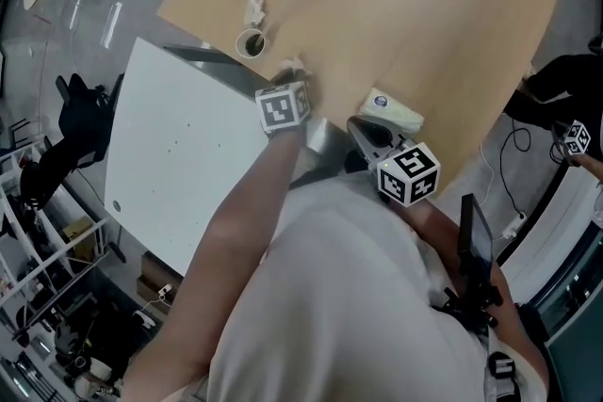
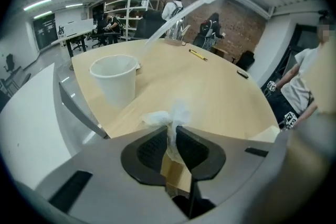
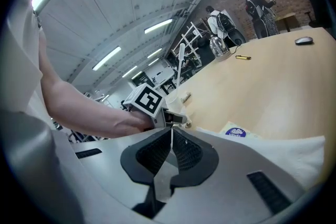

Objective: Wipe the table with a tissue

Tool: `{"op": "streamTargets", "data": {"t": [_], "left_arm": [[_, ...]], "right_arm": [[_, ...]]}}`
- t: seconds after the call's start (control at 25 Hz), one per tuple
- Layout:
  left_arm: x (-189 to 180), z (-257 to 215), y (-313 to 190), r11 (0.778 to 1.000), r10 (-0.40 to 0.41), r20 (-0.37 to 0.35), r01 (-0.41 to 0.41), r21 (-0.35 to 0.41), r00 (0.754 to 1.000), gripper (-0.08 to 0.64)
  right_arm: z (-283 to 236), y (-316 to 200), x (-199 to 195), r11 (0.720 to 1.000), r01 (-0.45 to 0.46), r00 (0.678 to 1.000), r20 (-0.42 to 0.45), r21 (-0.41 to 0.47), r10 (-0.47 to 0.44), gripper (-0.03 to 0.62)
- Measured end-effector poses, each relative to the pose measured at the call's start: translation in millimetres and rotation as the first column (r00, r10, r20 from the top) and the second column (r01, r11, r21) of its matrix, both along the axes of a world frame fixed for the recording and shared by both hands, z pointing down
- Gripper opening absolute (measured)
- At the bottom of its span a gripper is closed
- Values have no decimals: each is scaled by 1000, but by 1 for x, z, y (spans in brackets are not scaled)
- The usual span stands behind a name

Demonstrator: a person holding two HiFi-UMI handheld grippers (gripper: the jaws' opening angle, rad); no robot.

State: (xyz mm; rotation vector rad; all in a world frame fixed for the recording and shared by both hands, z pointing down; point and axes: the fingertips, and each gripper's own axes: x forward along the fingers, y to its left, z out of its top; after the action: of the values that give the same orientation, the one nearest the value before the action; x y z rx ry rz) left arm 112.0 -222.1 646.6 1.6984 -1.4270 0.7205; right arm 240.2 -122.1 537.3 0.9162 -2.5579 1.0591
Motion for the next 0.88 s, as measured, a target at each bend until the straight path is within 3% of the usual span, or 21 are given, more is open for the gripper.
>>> {"op": "streamTargets", "data": {"t": [0.24,0.52,0.68,0.88], "left_arm": [[-3,-35,16,995,4,-137,9,96,991,43],[-18,-95,67,972,43,-197,5,236,979,41],[-40,-114,116,961,43,-141,-2,278,989,41],[-65,-128,174,953,-5,-53,21,301,999,41]], "right_arm": [[-13,4,-9,998,59,998,1,17,-59,20],[-26,17,-40,977,206,978,2,48,-206,20],[-29,32,-67,951,302,953,5,67,-303,20],[-32,50,-102,898,432,901,0,88,-434,20]]}}
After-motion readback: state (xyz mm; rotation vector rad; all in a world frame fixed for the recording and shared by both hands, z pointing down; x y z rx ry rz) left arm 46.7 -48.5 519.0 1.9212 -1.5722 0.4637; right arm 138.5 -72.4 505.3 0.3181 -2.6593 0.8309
